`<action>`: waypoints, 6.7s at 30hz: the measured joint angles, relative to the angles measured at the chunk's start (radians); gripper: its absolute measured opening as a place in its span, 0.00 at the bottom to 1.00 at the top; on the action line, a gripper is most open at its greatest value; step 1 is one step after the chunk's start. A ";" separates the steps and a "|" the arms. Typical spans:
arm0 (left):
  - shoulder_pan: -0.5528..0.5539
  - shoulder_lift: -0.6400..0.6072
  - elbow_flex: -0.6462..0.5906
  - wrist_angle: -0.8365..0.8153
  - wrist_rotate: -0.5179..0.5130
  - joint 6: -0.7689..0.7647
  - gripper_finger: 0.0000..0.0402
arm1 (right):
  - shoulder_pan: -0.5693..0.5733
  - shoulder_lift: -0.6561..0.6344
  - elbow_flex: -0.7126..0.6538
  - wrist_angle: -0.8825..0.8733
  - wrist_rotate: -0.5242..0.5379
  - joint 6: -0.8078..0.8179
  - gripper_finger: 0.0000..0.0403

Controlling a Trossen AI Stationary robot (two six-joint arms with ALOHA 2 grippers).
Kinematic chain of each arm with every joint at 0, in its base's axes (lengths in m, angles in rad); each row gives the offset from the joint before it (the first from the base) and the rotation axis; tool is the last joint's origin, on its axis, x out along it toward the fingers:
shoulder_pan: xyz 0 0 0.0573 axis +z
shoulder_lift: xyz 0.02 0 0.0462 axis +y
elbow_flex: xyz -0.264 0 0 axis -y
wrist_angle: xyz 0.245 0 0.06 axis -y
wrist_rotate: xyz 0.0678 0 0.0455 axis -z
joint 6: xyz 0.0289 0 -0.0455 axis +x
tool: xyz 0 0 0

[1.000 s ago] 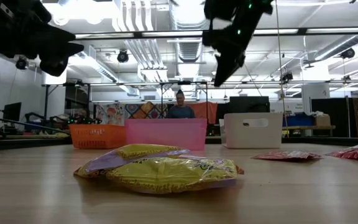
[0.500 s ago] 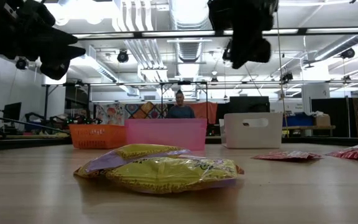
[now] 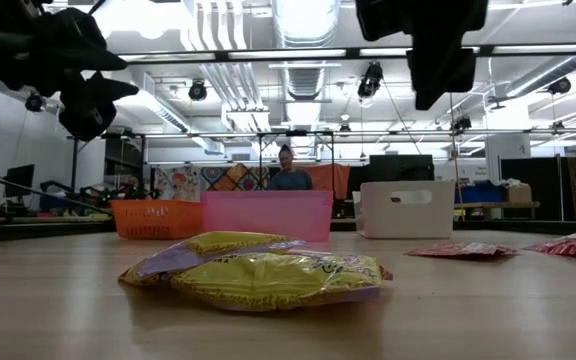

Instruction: Organize candy in baskets

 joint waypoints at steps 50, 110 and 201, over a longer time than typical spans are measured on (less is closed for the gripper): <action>-0.898 1.225 0.643 -0.720 -0.071 -0.861 0.50 | 0.031 -0.019 -0.166 0.059 0.130 -0.109 0.38; -0.439 0.713 0.584 -0.864 -1.192 -0.172 0.00 | -0.383 -0.007 -0.218 1.273 0.072 -0.668 0.33; -0.327 0.219 0.502 -0.641 -1.188 0.056 0.25 | -0.535 0.911 0.721 1.110 0.164 -0.481 0.12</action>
